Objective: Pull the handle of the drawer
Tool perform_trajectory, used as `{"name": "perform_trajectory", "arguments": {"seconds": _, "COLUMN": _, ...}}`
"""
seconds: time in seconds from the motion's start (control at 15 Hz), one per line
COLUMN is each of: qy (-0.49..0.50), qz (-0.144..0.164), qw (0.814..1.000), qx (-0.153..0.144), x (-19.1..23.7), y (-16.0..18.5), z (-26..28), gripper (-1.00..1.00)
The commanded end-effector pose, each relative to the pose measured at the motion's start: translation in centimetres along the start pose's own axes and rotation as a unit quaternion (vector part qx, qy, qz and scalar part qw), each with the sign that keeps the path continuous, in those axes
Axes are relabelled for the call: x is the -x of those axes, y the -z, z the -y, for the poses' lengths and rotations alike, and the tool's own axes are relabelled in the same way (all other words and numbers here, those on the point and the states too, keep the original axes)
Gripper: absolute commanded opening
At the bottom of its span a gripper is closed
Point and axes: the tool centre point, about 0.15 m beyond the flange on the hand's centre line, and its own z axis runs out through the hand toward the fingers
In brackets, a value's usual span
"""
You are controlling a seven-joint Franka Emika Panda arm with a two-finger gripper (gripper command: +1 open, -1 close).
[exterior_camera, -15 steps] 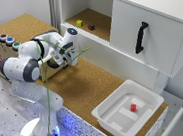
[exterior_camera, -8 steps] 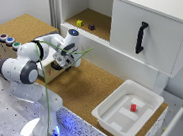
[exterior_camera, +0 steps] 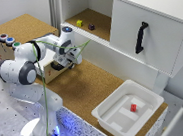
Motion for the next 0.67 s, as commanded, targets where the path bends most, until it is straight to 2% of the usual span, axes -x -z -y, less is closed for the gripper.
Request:
{"name": "perform_trajectory", "arguments": {"seconds": 0.0, "qy": 0.019, "qz": -0.035, "qw": 0.999, "qx": 0.024, "x": -0.4, "y": 2.2, "z": -0.9, "gripper": 1.0}}
{"name": "perform_trajectory", "arguments": {"seconds": 0.33, "qy": 0.035, "qz": -0.053, "qw": 0.998, "qx": 0.008, "x": -0.8, "y": 4.7, "z": 0.0, "gripper": 1.0}}
{"name": "perform_trajectory", "arguments": {"seconds": 0.6, "qy": 0.079, "qz": -0.074, "qw": 0.994, "qx": -0.009, "x": -1.4, "y": 8.2, "z": 1.5, "gripper": 1.0}}
